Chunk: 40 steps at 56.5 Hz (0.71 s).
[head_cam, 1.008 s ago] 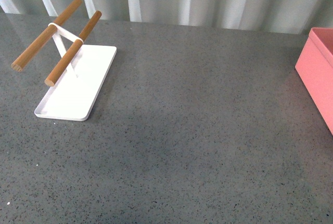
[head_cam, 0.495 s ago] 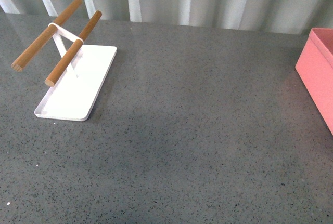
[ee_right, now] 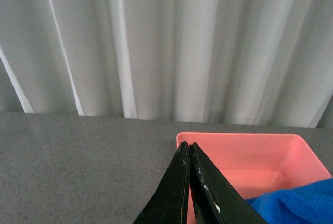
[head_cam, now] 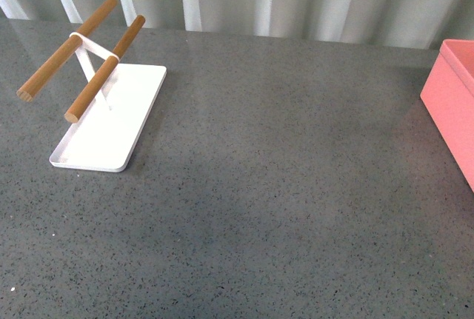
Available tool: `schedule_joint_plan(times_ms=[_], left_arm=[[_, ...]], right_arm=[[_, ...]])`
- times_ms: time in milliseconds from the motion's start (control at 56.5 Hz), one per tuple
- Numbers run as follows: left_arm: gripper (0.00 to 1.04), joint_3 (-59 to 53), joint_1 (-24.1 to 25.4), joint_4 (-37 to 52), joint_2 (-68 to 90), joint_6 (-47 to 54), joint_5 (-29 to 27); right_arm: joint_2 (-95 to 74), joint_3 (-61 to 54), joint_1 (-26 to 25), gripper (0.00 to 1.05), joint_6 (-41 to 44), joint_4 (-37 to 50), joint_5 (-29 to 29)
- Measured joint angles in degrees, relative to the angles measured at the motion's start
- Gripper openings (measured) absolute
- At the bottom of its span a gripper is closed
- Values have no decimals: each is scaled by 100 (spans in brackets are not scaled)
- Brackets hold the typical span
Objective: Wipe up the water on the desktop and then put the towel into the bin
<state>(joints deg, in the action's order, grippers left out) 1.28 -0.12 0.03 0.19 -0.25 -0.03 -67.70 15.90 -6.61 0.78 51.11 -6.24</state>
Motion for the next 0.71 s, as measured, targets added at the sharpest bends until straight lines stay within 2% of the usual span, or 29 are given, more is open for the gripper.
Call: schedule_joint_plan(times_ms=[212,283,389,477,584,707], left_arm=[[98,0,0,0,0,0,2],[98,0,0,0,0,0,2],[98,0,0,0,0,-2,2],[98,0,0,0,0,0,0],[98,0,0,0,0,0,2],[98,0,0,0,0,-2,0]], right_arm=[[835,-636,212,3,-2,-203,186],[1178,-822,483,3,-7,-372,581],[1596,-1005,645,3,-7,-599,575],[2009,-1150,647,3,-9,-866,603],[2122,-1384,647,3,-11,-662,608],[2538,-1464,647,3,-13,-1062,614]])
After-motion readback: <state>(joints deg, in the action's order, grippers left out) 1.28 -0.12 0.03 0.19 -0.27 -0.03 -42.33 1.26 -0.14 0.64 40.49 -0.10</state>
